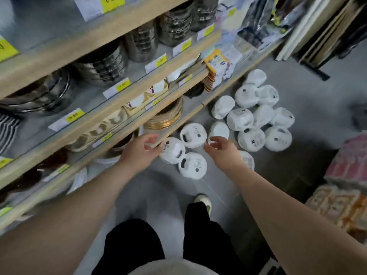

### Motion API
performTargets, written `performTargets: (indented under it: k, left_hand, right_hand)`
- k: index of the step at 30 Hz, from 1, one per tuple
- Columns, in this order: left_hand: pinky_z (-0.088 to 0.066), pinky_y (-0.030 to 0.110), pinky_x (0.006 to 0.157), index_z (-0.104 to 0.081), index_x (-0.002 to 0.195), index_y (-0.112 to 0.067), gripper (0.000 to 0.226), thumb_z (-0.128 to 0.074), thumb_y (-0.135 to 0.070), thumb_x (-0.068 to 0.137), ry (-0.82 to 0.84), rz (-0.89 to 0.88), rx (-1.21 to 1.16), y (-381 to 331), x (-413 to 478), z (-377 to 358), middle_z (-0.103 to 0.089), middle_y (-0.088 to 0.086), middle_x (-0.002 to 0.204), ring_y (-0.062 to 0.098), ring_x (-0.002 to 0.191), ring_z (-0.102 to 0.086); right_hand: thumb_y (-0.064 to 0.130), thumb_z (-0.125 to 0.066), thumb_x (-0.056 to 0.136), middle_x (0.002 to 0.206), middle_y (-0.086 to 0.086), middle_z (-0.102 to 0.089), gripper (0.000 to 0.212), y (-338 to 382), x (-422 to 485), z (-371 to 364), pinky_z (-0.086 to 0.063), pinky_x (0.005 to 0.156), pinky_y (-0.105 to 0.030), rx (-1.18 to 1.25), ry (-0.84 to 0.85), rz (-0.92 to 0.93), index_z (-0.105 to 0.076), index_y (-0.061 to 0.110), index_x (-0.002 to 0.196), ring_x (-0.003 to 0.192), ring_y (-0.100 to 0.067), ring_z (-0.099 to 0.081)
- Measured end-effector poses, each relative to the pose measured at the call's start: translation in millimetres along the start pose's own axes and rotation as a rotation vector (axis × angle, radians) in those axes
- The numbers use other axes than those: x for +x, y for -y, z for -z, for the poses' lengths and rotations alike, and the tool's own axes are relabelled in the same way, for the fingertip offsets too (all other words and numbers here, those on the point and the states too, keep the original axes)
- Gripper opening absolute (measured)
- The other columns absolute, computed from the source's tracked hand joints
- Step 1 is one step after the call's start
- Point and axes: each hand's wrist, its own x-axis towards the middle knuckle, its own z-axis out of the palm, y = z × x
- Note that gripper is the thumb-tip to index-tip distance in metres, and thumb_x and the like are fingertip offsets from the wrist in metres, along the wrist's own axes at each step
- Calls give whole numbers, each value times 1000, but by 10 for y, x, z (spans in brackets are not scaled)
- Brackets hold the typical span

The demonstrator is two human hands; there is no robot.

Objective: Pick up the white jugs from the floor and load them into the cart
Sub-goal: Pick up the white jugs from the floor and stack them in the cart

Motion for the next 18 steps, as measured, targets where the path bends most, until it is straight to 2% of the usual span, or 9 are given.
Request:
performTargets:
  k: [2,5,6,8,10,12,15,16,18]
  left_hand:
    - [-48,32,92,-58,127,-25,42,-68,-31,87,-15,79,-23,122,225,-211,-61,-9,116,12,99,-59]
    - [-48,37,96,-59,127,-23,41,-69,-28,87,-17,167,-71,449,591,-552,-60,-7,114,16,106,-60]
    - [-47,36,96,-59,126,-22,40,-69,-26,87,-12,186,-81,601,726,-678,-60,-7,113,17,107,-60]
    - [-47,36,96,-60,125,-22,39,-70,-26,87,-6,215,-91,968,1003,-956,-59,-7,111,18,108,-60]
    - [-48,37,95,-59,126,-22,41,-70,-28,87,13,236,-85,1375,1288,-1255,-58,-7,112,17,107,-60]
    - [-49,36,92,-58,128,-18,44,-71,-28,86,19,232,-65,1809,1585,-1557,-59,-4,114,17,103,-59]
    - [-47,33,91,-56,130,-14,49,-72,-26,85,21,239,-47,2450,2067,-1995,-57,-2,113,16,103,-56]
    - [-46,33,92,-54,132,-14,53,-73,-25,84,16,246,-68,2657,2232,-2146,-56,-1,115,16,106,-55]
    - [-46,36,96,-48,136,-13,61,-75,-23,82,16,269,-127,3032,2551,-2432,-54,-1,120,19,117,-54]
  right_hand:
    - [37,-64,90,122,2,-61,49,-120,351,-30,-44,69,-23,-34,35,-57,-51,22,135,94,-15,-58]
    - [36,-63,90,123,1,-60,50,-385,898,-266,-42,50,-14,-45,79,-119,-50,21,136,83,-11,-57]
    - [35,-63,91,123,0,-61,49,-495,1073,-415,-45,50,-15,-41,96,-133,-51,20,135,83,-12,-59]
    - [32,-64,90,121,0,-63,47,-752,1418,-799,-56,76,-31,-42,138,-141,-52,20,134,97,-20,-62]
    - [31,-65,89,119,2,-62,48,-1032,1750,-1225,-52,94,-47,-53,155,-136,-52,20,134,107,-27,-61]
    - [33,-64,91,131,1,-57,51,-1313,2111,-1603,-52,94,-44,-63,167,-134,-48,23,138,110,-24,-57]
    - [35,-59,95,142,-1,-49,57,-1730,2718,-2063,-50,72,-28,-91,190,-143,-36,27,146,107,-21,-52]
    - [35,-59,95,144,-1,-47,59,-1873,2927,-2200,-51,74,-31,-88,193,-147,-33,29,147,115,-24,-52]
    - [36,-60,94,148,-4,-44,62,-2126,3308,-2463,-46,98,-43,-76,177,-135,-31,30,149,129,-28,-47]
